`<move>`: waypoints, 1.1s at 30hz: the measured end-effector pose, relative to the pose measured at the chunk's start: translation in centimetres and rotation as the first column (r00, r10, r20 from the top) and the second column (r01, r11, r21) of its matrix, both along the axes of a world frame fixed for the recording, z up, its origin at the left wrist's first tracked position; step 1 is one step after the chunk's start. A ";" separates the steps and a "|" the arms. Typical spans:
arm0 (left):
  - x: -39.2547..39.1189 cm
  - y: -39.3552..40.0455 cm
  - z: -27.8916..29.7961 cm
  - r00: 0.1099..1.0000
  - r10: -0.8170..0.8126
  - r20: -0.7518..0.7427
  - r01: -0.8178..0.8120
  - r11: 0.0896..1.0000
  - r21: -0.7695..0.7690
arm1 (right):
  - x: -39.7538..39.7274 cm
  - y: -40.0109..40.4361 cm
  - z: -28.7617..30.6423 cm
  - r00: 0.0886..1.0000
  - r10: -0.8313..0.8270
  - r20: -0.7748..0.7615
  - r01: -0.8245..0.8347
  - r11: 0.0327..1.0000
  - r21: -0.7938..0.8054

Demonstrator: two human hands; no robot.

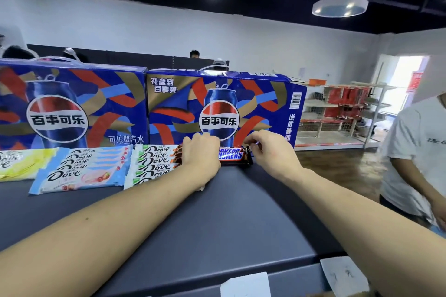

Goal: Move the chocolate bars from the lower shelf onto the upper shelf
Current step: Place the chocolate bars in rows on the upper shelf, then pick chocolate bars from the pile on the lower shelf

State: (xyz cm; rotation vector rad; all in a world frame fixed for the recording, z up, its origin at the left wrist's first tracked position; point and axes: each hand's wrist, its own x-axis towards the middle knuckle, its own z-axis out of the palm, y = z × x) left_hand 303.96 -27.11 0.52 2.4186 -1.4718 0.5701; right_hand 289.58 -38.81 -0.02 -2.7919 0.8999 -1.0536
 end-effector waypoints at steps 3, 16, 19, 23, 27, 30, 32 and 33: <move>0.2 -0.2 0.0 1.000 -0.016 -0.013 0.017 1.000 0.016 | -0.2 0.5 0.1 1.000 -0.026 0.001 0.026 1.000 -0.009; 0.1 8.3 1.7 0.984 -0.154 -0.089 0.139 0.977 -0.162 | -1.2 7.8 -0.5 0.999 -0.041 -0.022 0.043 0.990 0.133; -0.2 12.0 1.6 0.989 -0.128 -0.076 0.116 0.983 -0.143 | -2.0 10.8 -0.6 0.999 -0.034 -0.036 0.040 0.987 0.157; -1.5 17.4 1.0 0.993 -0.092 -0.075 0.079 0.984 -0.162 | -3.4 16.0 -1.2 1.000 0.009 0.016 -0.012 0.982 0.191; -3.8 23.4 -0.1 0.990 -0.092 -0.107 0.073 0.983 -0.168 | -5.2 22.8 -2.8 0.987 0.050 0.154 -0.066 0.993 0.099; -5.9 27.9 -1.3 0.991 -0.081 -0.103 0.067 0.989 -0.134 | -6.4 27.8 -4.2 0.979 0.076 0.187 -0.097 0.990 0.104; -7.0 30.7 -2.3 0.996 -0.065 -0.067 0.056 0.990 -0.132 | -6.9 30.7 -5.2 0.976 0.097 0.193 -0.121 0.985 0.119; -7.4 31.9 -2.8 0.997 -0.061 -0.056 0.054 0.991 -0.125 | -7.0 31.9 -5.8 0.977 0.105 0.187 -0.131 0.982 0.134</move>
